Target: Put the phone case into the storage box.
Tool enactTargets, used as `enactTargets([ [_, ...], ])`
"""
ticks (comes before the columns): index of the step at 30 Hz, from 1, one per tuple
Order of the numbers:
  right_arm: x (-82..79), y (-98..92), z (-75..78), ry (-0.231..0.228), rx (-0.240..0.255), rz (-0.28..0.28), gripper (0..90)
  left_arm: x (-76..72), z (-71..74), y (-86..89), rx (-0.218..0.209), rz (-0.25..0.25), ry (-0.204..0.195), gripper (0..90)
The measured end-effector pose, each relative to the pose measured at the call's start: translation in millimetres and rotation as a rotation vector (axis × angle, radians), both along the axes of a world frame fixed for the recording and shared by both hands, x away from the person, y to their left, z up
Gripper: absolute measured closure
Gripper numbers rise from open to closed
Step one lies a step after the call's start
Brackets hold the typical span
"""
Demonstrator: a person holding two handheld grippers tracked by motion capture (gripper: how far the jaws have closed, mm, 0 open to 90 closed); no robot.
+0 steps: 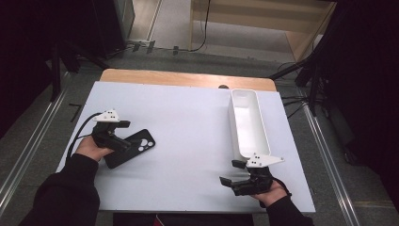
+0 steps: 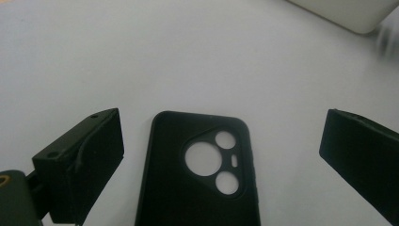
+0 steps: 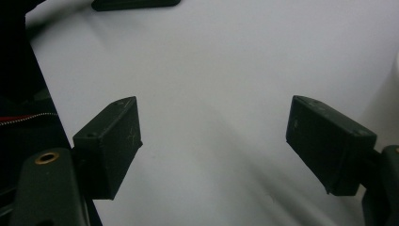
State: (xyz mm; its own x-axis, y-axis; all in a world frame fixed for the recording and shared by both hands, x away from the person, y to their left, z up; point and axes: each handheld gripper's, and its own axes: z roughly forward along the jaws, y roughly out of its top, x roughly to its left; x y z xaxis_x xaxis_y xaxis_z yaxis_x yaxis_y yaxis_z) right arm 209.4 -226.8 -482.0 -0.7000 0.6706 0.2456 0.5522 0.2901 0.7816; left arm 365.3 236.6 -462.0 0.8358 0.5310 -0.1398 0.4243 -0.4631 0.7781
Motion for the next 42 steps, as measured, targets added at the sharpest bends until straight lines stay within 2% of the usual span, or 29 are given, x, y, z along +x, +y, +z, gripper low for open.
enactTargets([
  [3, 0.3, 0.2, -0.1, -0.002, -0.001, 0.002, 17.0, 1.0, -5.0, 4.2, -0.018, 0.003, 0.016, 0.2],
  [11, 0.1, -0.1, 0.2, -0.004, -0.001, 0.0, 17.0, -0.1, -19.1, 5.2, 0.033, -0.012, 0.01, 0.1],
  [15, -0.1, 0.2, 0.2, -0.005, -0.002, 0.002, 17.0, -0.2, -23.3, 6.2, 0.04, -0.005, 0.016, 0.1],
  [23, 0.1, 0.0, 0.3, -0.006, 0.0, 0.002, 16.9, -1.8, -30.3, 6.3, 0.057, -0.03, 0.02, 0.1],
  [24, -0.2, 0.0, 0.4, -0.004, 0.002, 0.003, 16.9, -1.9, -32.2, 5.2, 0.075, -0.029, 0.019, 0.1],
  [33, 0.8, 0.0, 0.0, -0.003, 0.002, 0.003, 17.0, -1.3, -41.8, 1.5, 0.132, -0.034, 0.035, 0.0],
  [41, 0.3, -0.2, 0.2, 0.0, 0.001, -0.003, 17.0, -4.7, -43.1, -3.1, 0.194, -0.033, 0.002, 0.2],
  [42, 0.3, -0.2, 0.2, -0.001, 0.0, -0.003, 17.0, -5.8, -43.6, -4.7, 0.214, -0.037, -0.016, 0.2],
])
